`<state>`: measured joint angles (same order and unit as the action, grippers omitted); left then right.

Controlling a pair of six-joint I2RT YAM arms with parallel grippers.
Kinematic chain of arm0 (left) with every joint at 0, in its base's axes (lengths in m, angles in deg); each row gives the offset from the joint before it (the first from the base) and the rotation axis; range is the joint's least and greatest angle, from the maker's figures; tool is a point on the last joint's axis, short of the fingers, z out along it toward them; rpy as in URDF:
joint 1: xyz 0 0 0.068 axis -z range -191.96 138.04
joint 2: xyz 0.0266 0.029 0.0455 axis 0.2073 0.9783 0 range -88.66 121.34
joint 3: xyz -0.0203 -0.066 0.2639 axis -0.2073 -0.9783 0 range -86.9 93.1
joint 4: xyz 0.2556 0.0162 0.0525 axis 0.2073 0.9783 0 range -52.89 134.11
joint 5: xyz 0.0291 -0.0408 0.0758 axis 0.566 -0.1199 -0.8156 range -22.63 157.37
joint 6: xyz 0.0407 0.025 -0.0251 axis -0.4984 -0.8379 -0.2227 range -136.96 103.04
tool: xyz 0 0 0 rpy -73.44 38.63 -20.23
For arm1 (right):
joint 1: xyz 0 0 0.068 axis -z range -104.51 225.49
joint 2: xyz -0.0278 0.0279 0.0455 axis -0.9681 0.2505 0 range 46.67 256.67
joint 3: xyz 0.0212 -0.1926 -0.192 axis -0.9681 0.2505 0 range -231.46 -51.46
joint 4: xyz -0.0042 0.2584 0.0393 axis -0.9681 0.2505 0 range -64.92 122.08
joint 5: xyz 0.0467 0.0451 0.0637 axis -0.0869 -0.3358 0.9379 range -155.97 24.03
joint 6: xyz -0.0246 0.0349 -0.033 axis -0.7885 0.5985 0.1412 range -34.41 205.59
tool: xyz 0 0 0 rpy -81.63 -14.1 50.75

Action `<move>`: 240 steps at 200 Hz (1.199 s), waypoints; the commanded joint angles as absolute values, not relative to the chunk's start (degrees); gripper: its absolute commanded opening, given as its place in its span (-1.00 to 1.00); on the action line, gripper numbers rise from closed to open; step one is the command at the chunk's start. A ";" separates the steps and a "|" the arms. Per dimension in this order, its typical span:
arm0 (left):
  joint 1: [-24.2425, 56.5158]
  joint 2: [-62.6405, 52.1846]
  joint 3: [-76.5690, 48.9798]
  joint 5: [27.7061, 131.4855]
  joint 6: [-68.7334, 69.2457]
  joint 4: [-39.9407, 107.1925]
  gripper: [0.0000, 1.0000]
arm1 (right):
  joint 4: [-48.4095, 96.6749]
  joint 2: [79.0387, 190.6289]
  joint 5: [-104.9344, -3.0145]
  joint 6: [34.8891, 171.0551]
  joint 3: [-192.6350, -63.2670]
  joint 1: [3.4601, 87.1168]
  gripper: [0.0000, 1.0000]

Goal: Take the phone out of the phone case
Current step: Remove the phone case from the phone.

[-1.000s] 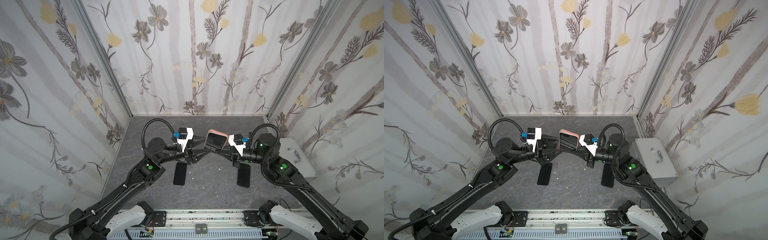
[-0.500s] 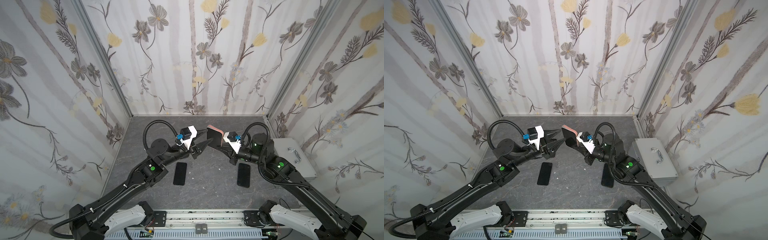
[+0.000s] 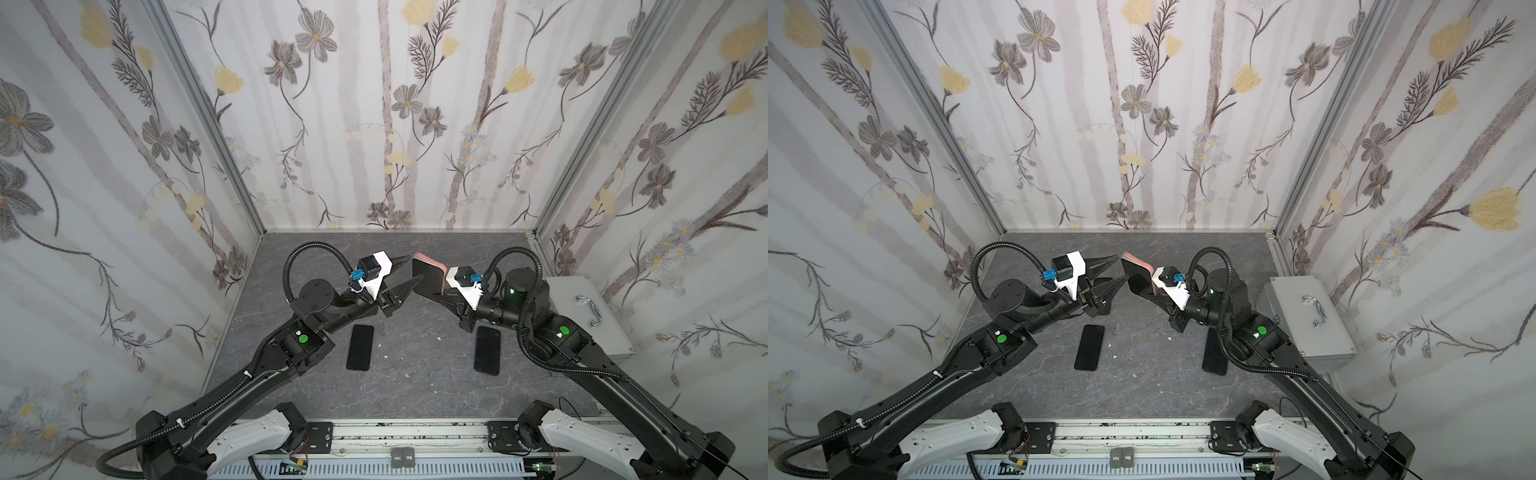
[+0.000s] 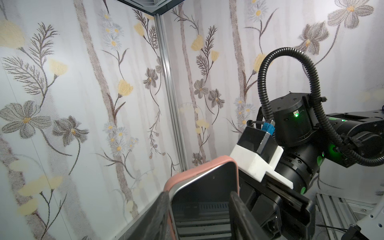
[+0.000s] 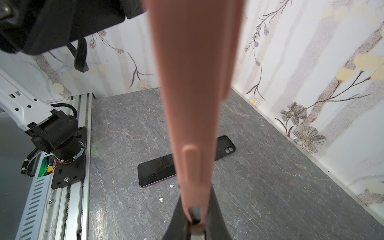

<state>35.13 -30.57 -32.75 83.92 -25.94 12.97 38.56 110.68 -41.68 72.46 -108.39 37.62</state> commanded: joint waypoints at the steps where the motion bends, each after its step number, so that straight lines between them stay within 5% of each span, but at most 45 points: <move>1: 35.11 -30.50 -32.63 84.15 -26.14 12.24 -0.03 | 35.70 110.63 -39.97 71.86 -108.84 37.34 -1.00; 240: 33.75 -27.14 -31.13 97.31 -22.93 18.17 -0.22 | 39.55 111.40 -32.92 66.69 -112.59 35.90 -1.00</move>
